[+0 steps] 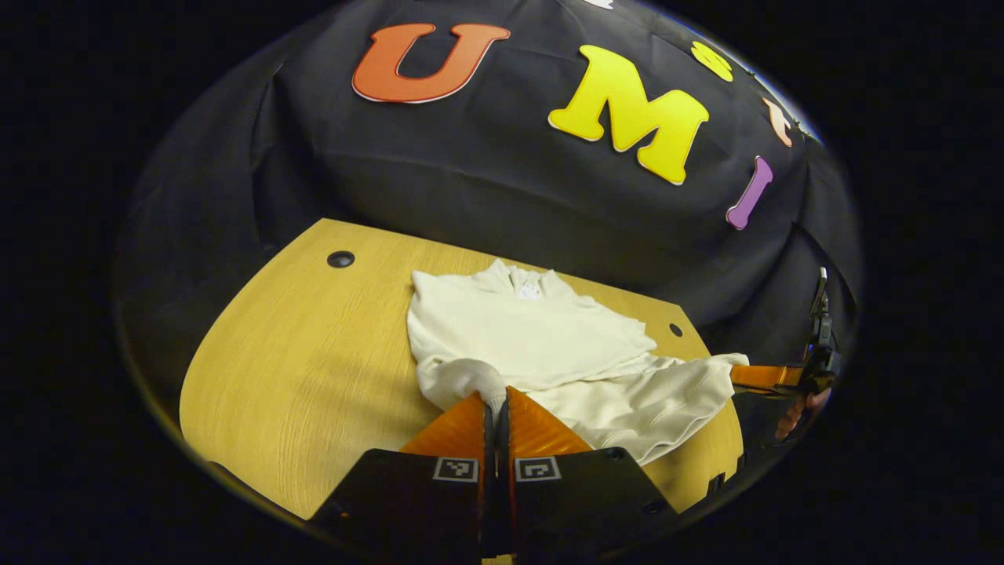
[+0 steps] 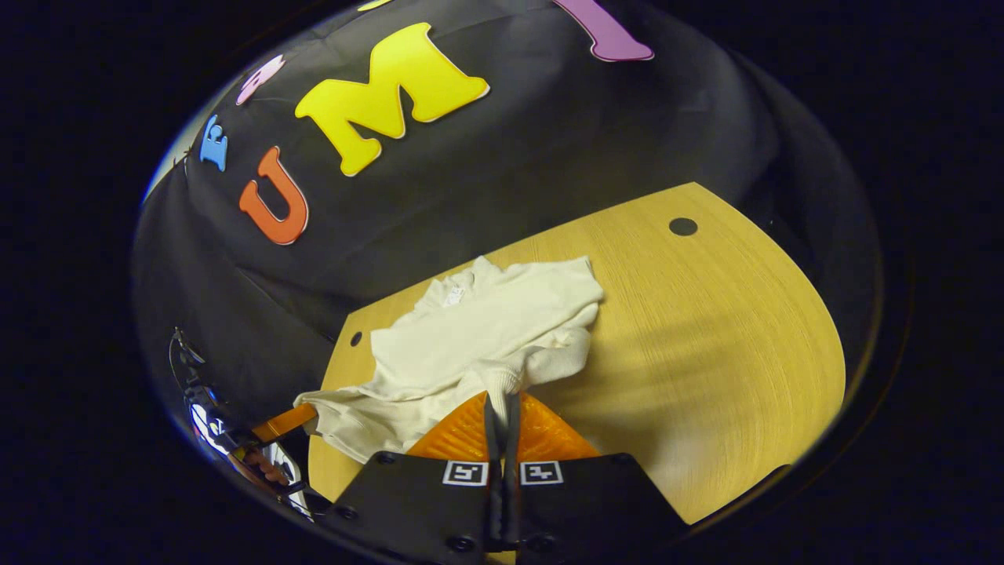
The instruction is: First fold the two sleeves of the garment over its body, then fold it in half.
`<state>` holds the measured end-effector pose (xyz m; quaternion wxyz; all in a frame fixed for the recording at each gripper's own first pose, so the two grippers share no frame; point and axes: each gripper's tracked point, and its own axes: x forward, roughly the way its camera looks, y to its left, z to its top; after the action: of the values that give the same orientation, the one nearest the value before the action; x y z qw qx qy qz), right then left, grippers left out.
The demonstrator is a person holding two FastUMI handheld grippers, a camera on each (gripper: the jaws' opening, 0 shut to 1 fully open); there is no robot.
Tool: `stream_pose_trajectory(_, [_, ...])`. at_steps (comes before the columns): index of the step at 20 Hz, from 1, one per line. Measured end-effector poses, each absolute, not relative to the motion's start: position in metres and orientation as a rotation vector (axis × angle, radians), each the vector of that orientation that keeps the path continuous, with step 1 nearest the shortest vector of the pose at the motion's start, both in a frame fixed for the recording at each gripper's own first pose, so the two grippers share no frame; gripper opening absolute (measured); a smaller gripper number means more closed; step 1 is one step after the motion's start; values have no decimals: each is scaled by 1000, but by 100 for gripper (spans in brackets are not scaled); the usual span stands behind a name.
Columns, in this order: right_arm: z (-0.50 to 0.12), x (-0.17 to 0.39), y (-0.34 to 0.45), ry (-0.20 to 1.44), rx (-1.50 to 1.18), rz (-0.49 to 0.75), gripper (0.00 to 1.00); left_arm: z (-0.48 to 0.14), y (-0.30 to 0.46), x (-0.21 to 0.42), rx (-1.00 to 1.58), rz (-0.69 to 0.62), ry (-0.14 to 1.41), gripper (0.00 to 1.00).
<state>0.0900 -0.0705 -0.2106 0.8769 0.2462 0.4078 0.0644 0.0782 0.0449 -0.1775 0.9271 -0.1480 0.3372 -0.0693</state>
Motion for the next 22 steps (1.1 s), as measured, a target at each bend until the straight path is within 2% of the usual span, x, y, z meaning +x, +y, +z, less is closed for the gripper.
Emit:
stream_pose_trajectory(4, [-184, 154, -68, 806, 558, 146, 1, -146, 50, 143, -293, -163, 633, 3])
stream_pose_trajectory(8, [-179, 222, -70, 758, 578, 139, 1, -142, 52, 215, -281, -178, 611, 3])
stream_pose_trajectory(14, [-241, 316, -69, 716, 545, 125, 1, -184, 52, 306, -231, -193, 546, 3])
stream_pose_trajectory(18, [-285, 350, -59, 704, 460, 145, 0, -230, 44, 345, -212, -192, 530, 3])
stream_pose_trajectory(22, [-328, 372, -62, 716, 429, 105, 1, -271, 48, 370, -214, -146, 522, 3])
